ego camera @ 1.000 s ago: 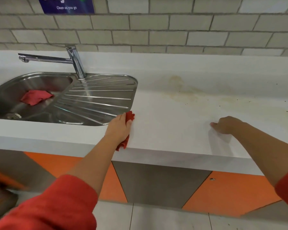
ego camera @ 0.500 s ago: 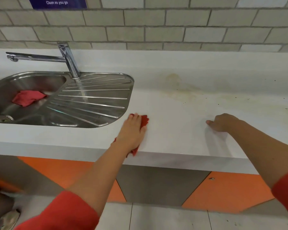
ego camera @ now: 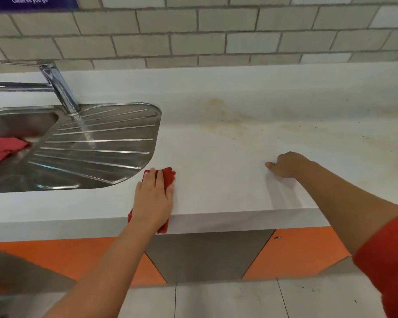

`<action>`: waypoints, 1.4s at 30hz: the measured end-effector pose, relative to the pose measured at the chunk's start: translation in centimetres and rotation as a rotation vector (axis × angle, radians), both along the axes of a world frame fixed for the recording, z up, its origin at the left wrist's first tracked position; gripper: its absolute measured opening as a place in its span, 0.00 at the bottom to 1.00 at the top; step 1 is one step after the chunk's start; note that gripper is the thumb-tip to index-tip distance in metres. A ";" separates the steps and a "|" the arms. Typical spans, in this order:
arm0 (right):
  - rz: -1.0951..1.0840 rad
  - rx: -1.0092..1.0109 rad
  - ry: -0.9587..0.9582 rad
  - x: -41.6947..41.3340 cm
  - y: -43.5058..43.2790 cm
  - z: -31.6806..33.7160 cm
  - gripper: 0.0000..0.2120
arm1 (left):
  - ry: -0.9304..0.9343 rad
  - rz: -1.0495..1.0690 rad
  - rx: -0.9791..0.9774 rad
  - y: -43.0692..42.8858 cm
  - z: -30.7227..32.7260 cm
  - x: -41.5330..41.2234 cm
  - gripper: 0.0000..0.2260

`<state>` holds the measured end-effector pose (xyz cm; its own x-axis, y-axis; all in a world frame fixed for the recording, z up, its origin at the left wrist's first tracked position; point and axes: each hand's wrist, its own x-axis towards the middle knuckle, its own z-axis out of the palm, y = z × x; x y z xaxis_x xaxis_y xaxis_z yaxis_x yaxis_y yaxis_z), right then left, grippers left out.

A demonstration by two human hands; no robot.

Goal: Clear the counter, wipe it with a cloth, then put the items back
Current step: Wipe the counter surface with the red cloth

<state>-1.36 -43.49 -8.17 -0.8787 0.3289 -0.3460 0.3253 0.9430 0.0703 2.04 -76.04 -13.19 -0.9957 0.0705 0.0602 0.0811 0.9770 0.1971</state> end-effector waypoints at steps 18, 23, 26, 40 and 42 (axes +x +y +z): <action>0.050 -0.026 0.066 -0.3 2.0 0.8 0.25 | -0.016 -0.192 -0.021 7.8 0.6 -5.4 0.23; 0.105 -0.034 0.065 -1.4 2.9 1.7 0.18 | -0.095 -0.102 -0.066 10.7 1.1 -12.5 0.23; 0.114 -0.047 0.077 -2.6 3.5 2.3 0.11 | -0.089 -0.170 -0.068 14.7 1.2 -13.2 0.23; 0.052 -0.306 -0.032 -5.5 7.0 3.3 0.12 | -0.108 -0.467 -0.050 21.0 1.8 -7.5 0.23; 0.049 -0.338 -0.041 -5.7 7.1 3.2 0.12 | -0.146 -0.614 -0.051 23.8 1.4 -4.8 0.23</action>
<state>-7.02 -36.36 -4.92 -0.8738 0.1478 -0.4633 0.2828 0.9294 -0.2370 -2.79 -52.20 -11.79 -0.7708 0.6304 -0.0915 0.6053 0.7696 0.2031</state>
